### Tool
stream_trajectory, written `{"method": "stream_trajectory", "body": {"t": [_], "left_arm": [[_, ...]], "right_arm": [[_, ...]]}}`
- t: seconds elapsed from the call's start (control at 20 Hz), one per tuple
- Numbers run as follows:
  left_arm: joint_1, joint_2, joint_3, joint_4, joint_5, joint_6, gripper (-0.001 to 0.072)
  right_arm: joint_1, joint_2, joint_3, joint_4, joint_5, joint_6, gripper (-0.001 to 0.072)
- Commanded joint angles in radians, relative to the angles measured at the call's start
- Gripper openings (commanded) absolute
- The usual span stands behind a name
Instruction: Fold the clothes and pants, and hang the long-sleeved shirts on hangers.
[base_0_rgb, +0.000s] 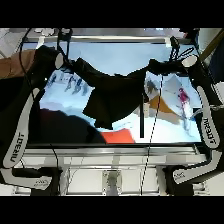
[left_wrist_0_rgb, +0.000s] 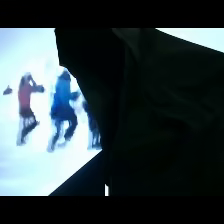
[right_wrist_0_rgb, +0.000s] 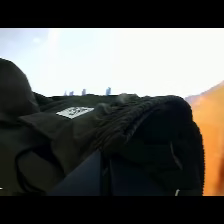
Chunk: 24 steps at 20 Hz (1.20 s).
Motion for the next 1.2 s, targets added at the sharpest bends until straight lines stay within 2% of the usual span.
{"method": "stream_trajectory", "body": {"t": [0.0,0.25,0.4,0.55,0.8,0.95,1.0,1.05,1.1,1.15], "left_arm": [[-0.069,0.033,-0.025,0.0,-0.131,-0.005,0.0009],[-0.217,0.076,-0.093,0.008,-0.173,-0.026,0.0009],[-0.24,0.071,-0.124,0.178,-0.167,-0.026,0.0009],[-0.161,0.073,-0.124,0.335,-0.133,-0.027,0.0008],[0.092,-0.014,-0.123,0.254,0.212,-0.068,0.0007],[0.143,-0.12,-0.123,0.199,0.381,-0.073,0.001],[0.145,-0.158,-0.117,0.199,0.415,-0.091,0.0063],[0.145,-0.191,-0.1,0.199,0.427,-0.129,0.0249],[0.145,-0.219,-0.074,0.199,0.426,-0.195,0.0491],[0.145,-0.235,-0.048,0.199,0.425,-0.251,0.0592]], "right_arm": [[-0.033,0.011,0.001,-0.039,0.095,-0.066,0.001],[-0.084,0.042,0.001,-0.114,0.293,-0.13,0.001],[-0.092,0.042,0.001,-0.074,0.314,-0.133,0.001],[-0.09,0.042,0.001,0.047,0.28,-0.188,0.001],[-0.089,0.036,0.001,0.059,0.101,-0.119,0.001],[-0.058,0.019,0.001,0.061,0.025,-0.095,0.0011],[-0.039,0.012,0.001,0.06,0.004,-0.095,0.0011],[-0.017,0.004,0.001,0.06,-0.019,-0.095,0.0011],[0.006,-0.005,0.001,0.059,-0.056,-0.092,0.0011],[0.026,-0.013,0.001,0.05,-0.118,-0.058,0.0011]]}}
